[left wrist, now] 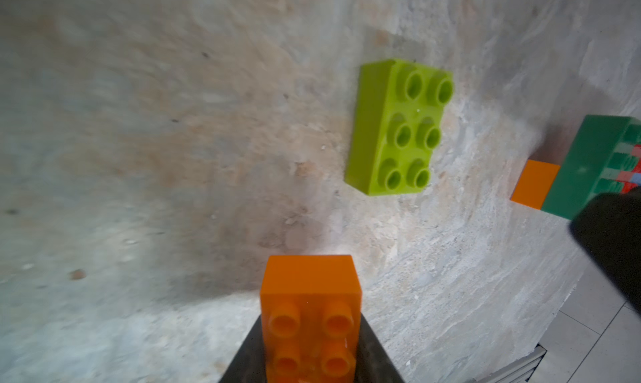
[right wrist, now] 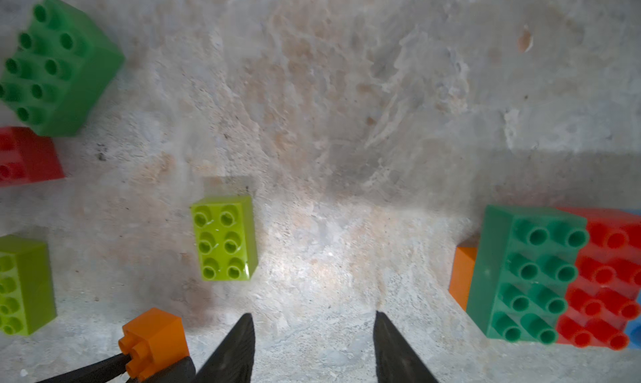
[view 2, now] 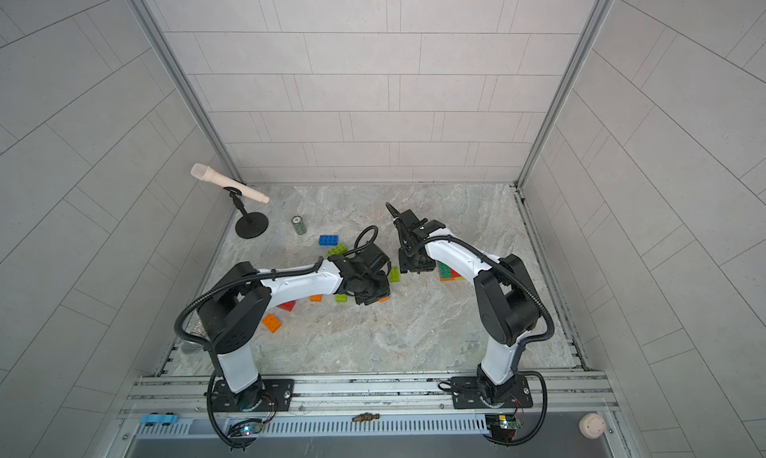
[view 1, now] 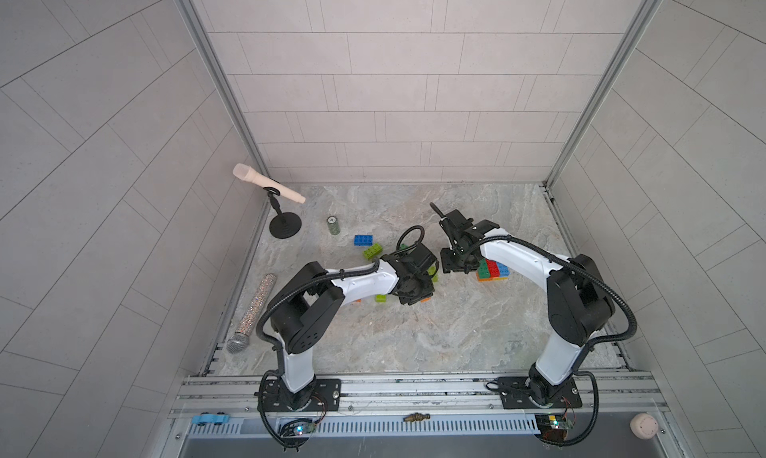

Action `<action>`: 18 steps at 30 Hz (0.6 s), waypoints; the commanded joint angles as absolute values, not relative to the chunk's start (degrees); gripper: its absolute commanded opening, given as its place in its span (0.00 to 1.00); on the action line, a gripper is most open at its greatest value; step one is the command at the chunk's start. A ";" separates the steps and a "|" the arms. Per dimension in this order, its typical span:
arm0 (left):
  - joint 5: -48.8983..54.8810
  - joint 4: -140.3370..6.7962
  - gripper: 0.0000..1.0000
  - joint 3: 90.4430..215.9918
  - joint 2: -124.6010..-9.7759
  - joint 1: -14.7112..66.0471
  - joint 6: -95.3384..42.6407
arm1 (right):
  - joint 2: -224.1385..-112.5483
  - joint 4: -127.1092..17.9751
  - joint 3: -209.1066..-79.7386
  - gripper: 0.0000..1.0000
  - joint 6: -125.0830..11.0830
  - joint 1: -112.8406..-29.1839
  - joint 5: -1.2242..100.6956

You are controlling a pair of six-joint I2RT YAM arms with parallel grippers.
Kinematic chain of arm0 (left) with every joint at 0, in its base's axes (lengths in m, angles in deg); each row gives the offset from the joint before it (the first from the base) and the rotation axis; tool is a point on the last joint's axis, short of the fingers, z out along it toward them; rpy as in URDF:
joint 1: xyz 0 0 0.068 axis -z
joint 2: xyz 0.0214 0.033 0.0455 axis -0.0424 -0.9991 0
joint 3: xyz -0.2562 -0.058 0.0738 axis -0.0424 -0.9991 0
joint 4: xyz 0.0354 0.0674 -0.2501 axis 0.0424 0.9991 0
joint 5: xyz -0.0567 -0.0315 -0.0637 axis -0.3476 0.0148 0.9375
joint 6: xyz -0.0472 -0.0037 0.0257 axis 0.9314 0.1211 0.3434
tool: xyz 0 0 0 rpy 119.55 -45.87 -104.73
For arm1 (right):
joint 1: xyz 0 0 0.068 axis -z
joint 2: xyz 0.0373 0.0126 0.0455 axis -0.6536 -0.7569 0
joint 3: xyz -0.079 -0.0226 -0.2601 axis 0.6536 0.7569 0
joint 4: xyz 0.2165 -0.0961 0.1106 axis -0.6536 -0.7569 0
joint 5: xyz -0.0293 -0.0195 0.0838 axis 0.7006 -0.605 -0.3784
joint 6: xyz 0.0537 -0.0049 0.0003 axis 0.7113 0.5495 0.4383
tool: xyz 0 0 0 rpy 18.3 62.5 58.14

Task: Assemble a rectangle with lego
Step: Place the lego brick at the center of the board.

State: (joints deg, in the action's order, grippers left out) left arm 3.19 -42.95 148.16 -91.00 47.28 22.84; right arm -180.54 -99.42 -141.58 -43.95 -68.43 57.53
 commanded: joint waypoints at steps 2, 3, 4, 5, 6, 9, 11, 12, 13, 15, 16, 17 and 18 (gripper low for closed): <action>4.99 -41.69 0.41 152.07 -94.89 48.10 24.55 | -177.03 -98.87 -139.52 0.56 -43.88 -68.09 58.09; 5.25 -41.52 0.45 152.46 -95.45 48.19 24.55 | -176.74 -98.40 -138.78 0.56 -43.90 -68.09 57.66; 5.32 -41.41 0.48 152.83 -95.70 48.19 24.55 | -176.47 -98.19 -138.18 0.56 -43.89 -68.13 57.45; 5.35 -41.34 0.52 153.11 -95.73 48.19 24.55 | -176.28 -98.03 -137.63 0.56 -43.84 -68.07 57.23; 5.24 -41.32 0.55 153.25 -95.61 48.19 24.43 | -176.13 -97.84 -137.17 0.57 -43.97 -68.19 57.04; 4.21 -40.89 0.62 153.28 -94.02 48.22 23.19 | -176.23 -97.13 -136.32 0.57 -44.01 -68.38 56.06; 2.49 -39.72 0.63 153.31 -91.11 48.14 20.99 | -177.01 -96.94 -136.69 0.57 -43.99 -68.66 55.14; 0.90 -38.47 0.64 153.03 -88.94 48.13 19.31 | -177.66 -97.06 -137.32 0.58 -44.06 -69.05 54.59; -0.98 -37.22 0.64 152.55 -86.53 48.04 17.78 | -178.46 -97.17 -138.02 0.58 -44.21 -69.40 54.24; -4.61 -34.68 0.65 150.05 -80.59 47.03 14.42 | -180.28 -97.73 -140.38 0.59 -44.77 -70.74 53.64; -6.34 -33.88 0.65 148.35 -77.78 46.34 13.47 | -181.28 -97.95 -141.44 0.60 -45.04 -71.44 53.57; -7.69 -33.33 0.65 145.82 -74.69 45.30 12.74 | -182.65 -98.28 -142.89 0.61 -45.31 -72.10 53.63; -8.87 -33.14 0.65 143.42 -71.59 44.12 12.17 | -184.06 -98.66 -144.44 0.61 -45.59 -72.59 53.52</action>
State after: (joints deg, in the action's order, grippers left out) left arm -1.58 -37.88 147.86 -79.85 46.78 16.57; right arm -180.88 -97.80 -141.01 -44.52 -70.85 54.16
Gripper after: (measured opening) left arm 0.649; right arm 0.607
